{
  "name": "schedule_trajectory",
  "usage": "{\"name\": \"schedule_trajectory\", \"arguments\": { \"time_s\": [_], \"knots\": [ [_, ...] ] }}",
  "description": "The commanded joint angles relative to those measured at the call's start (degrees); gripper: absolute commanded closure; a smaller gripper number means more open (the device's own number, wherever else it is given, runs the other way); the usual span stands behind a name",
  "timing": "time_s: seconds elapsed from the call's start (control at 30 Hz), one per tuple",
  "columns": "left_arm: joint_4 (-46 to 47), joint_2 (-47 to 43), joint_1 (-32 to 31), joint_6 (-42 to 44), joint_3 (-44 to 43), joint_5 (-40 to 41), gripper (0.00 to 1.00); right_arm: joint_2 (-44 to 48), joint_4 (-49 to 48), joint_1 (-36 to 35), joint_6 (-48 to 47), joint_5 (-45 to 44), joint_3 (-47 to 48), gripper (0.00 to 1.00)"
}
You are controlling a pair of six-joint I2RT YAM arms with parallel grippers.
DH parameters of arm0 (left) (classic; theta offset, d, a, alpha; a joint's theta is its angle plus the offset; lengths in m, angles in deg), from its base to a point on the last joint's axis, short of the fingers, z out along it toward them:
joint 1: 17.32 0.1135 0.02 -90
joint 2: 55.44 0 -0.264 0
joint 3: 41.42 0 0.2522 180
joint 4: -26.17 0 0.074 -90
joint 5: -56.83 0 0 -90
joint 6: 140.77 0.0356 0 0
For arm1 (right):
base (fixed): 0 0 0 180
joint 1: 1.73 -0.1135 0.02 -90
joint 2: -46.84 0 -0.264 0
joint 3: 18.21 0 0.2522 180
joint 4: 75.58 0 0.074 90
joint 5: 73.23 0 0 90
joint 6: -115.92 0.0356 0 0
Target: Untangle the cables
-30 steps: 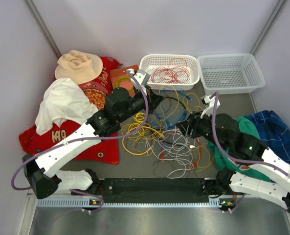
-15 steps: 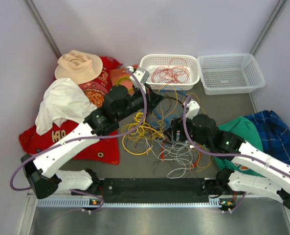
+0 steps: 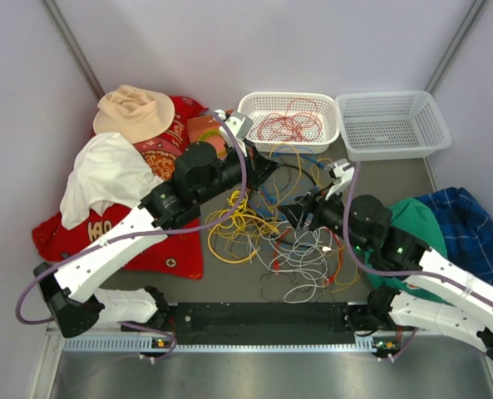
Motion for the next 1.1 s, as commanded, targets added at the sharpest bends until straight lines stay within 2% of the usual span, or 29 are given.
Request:
{"name": "schedule_trajectory", "arguments": {
  "time_s": [0.0, 0.17, 0.27, 0.37, 0.4, 0.47, 0.5, 0.53, 0.83, 1.07],
  "knots": [
    [2.08, -0.21, 0.13, -2.03, -3.24, -1.59, 1.00, -3.78, -4.88, -0.32, -1.16, 0.90, 1.71, 0.38],
    [1.91, -0.83, 0.13, -2.30, -3.15, -1.77, 1.00, -8.43, -8.92, -0.41, -0.81, 0.37, 1.35, 0.41],
    [1.55, -1.18, 0.13, -2.39, -2.80, -1.86, 1.00, -10.72, -10.94, -0.32, -0.90, 0.11, 2.32, 0.51],
    [1.38, -1.79, 0.13, -2.30, -2.10, -1.42, 1.00, -10.21, -12.26, -0.41, -0.99, 0.19, 2.59, 0.65],
    [1.38, -1.97, 0.13, -2.21, -1.84, -1.33, 1.00, -9.85, -12.35, -0.32, -1.16, 0.11, 2.59, 0.75],
    [1.29, -2.58, 0.13, -2.04, -0.87, -0.37, 1.00, -8.28, -11.22, -0.32, -1.16, -0.77, 3.02, 0.85],
    [1.12, -2.85, 0.13, -1.86, -0.61, 0.25, 1.00, -6.27, -10.43, -0.32, -0.99, -1.03, 3.37, 0.95],
    [0.85, -3.28, 0.13, -1.78, -0.25, 1.30, 1.00, -5.12, -7.72, -0.32, -0.99, -1.30, 3.81, 0.99],
    [-0.12, -7.50, 0.21, -0.72, 6.15, 9.74, 1.00, 6.66, 9.43, -0.41, -2.65, -6.83, 13.56, 1.00],
    [-1.52, -9.18, 0.21, -1.16, 8.01, 12.38, 1.00, 7.99, 16.12, -0.32, -4.76, -9.21, 21.39, 1.00]
  ]
}}
